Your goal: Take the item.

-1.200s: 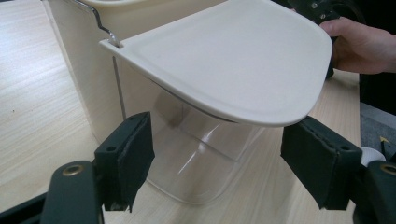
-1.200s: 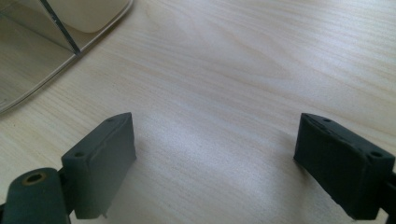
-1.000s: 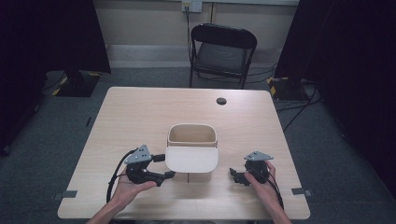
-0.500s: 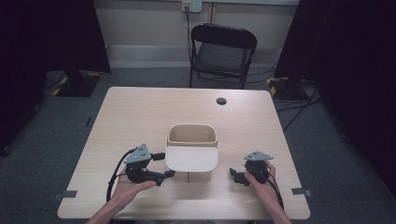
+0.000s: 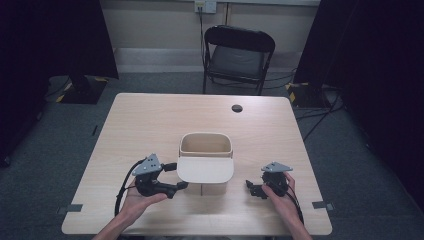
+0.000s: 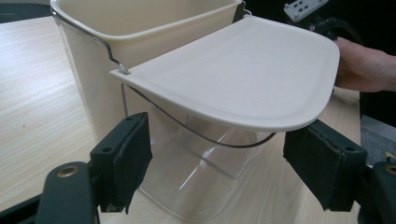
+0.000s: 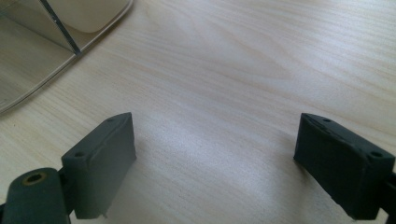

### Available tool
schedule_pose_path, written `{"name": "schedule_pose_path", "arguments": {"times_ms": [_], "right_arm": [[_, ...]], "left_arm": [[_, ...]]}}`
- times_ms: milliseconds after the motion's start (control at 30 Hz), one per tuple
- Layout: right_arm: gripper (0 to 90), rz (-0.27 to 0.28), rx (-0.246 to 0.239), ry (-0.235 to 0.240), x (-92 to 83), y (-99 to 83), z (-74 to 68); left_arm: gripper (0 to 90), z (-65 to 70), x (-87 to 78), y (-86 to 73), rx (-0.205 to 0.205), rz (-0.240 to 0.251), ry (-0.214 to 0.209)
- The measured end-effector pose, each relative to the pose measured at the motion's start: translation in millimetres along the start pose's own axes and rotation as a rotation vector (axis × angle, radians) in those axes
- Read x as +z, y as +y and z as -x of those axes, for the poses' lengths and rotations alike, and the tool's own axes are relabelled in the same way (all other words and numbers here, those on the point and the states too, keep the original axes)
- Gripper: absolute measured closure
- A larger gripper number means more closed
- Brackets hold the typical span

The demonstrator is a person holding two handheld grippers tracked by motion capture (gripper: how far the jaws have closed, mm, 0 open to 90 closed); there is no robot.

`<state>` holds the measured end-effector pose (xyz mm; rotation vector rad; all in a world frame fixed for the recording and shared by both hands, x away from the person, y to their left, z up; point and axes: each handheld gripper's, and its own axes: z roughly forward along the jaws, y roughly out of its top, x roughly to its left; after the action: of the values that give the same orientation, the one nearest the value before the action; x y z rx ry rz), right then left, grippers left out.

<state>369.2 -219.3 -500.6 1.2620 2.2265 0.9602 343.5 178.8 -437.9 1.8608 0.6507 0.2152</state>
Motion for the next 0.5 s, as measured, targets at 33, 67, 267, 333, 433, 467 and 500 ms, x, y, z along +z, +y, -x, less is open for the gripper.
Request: {"name": "schedule_pose_path", "arguments": {"times_ms": [33, 67, 267, 333, 433, 467, 500], "right_arm": [[11.6, 0.000, 0.000, 0.000, 0.0, 0.0, 0.0], [11.6, 0.000, 0.002, 0.000, 0.0, 0.0, -0.1], [11.6, 0.000, 0.000, 0.000, 0.0, 0.0, 0.0], [11.6, 0.000, 0.001, 0.000, 0.0, 0.0, -0.1], [11.6, 0.000, 0.001, 0.000, 0.0, 0.0, -0.1], [11.6, 0.000, 0.001, 0.000, 0.0, 0.0, -0.1], [11.6, 0.000, 0.002, 0.000, 0.0, 0.0, -0.1]], "left_arm": [[23.0, 0.0, 0.0, 0.0, 0.000, 0.000, 0.000], [23.0, 0.0, -0.1, 0.0, 0.003, 0.001, 0.003], [23.0, 1.6, -1.4, 1.1, 0.000, 0.008, 0.001], [23.0, 2.2, -0.9, 1.0, -0.005, 0.008, 0.001], [23.0, 2.2, -0.8, 1.6, 0.005, 0.004, 0.005], [22.9, 3.1, -0.7, 2.4, -0.002, 0.015, 0.006], [22.9, 3.1, -0.7, 2.4, -0.002, 0.015, 0.006]]}}
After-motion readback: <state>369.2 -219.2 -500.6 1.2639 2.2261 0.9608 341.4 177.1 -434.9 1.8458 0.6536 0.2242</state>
